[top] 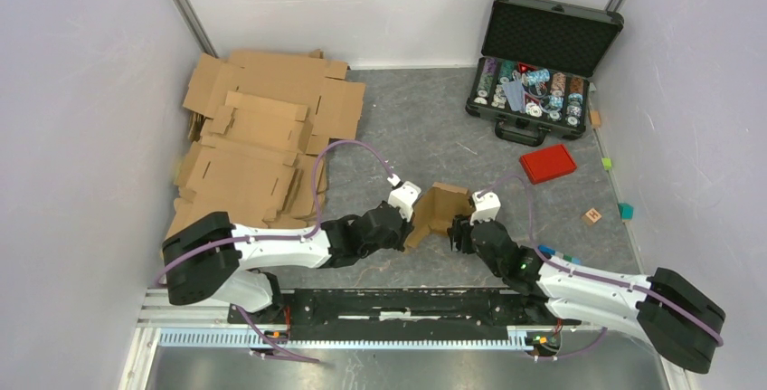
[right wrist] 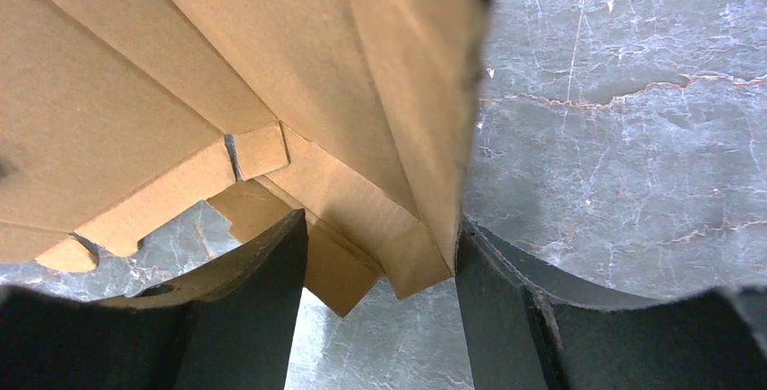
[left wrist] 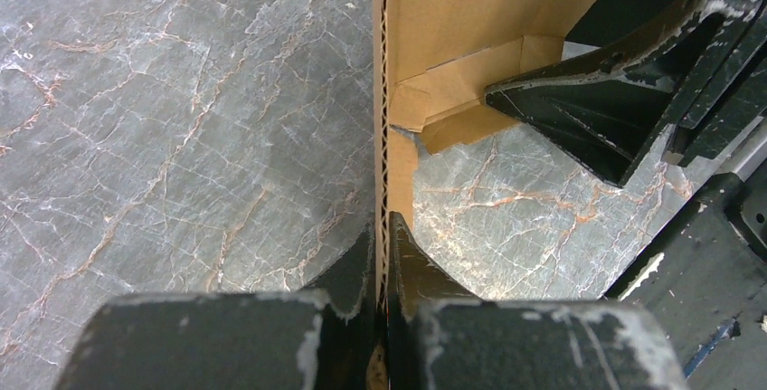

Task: Fold the paper box
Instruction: Fold the paper box at the center of the board.

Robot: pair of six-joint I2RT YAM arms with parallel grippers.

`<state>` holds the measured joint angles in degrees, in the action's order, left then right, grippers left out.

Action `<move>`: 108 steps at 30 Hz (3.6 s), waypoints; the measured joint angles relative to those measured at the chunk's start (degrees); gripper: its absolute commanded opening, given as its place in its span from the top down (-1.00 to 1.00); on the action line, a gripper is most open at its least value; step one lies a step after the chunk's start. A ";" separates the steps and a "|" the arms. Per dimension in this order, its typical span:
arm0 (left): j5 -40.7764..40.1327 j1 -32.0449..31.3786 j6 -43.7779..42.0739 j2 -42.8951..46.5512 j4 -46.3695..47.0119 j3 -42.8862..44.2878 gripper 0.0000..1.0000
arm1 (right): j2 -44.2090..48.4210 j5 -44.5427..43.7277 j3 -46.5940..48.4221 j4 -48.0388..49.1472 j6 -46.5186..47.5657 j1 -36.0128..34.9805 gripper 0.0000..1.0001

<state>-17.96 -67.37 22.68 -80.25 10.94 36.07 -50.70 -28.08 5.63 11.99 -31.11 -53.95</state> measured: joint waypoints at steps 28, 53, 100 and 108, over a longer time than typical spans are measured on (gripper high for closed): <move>-0.63 -0.26 0.00 -0.98 -2.34 2.16 0.96 | -8.24 -7.13 6.73 -7.34 8.28 -8.11 -0.15; -1.53 -0.66 -0.04 -2.60 -3.67 4.44 0.96 | -7.52 -9.40 12.11 -13.46 7.10 -8.33 -0.14; -2.95 -2.19 -0.04 -2.67 -5.75 5.22 0.96 | -7.32 -11.06 12.26 -18.36 1.79 -4.59 0.96; -2.84 -2.21 -0.02 -2.67 -5.75 5.22 0.96 | -9.62 -12.52 12.83 -16.59 -0.24 -4.55 1.00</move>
<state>-20.80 -69.58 22.65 -82.91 5.19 41.30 -60.31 -40.60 18.46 -4.60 -31.35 -58.50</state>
